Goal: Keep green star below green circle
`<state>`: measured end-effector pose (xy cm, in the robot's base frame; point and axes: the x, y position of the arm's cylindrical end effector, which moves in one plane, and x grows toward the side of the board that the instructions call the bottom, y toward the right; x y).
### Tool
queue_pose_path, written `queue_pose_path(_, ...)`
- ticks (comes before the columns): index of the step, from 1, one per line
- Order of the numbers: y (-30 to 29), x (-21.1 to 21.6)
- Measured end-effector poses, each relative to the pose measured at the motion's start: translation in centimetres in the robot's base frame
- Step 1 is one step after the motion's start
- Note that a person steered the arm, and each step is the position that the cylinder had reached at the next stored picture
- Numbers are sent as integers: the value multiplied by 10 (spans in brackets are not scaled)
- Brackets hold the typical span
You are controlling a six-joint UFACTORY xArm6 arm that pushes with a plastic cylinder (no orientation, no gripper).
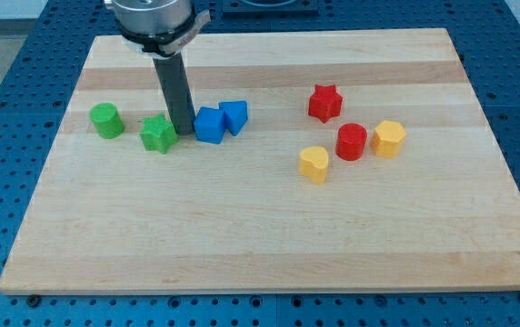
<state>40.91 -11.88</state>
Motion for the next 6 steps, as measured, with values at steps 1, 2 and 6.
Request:
queue_pose_path(1,0,17)
queue_pose_path(2,-8,17)
queue_pose_path(6,-62,21)
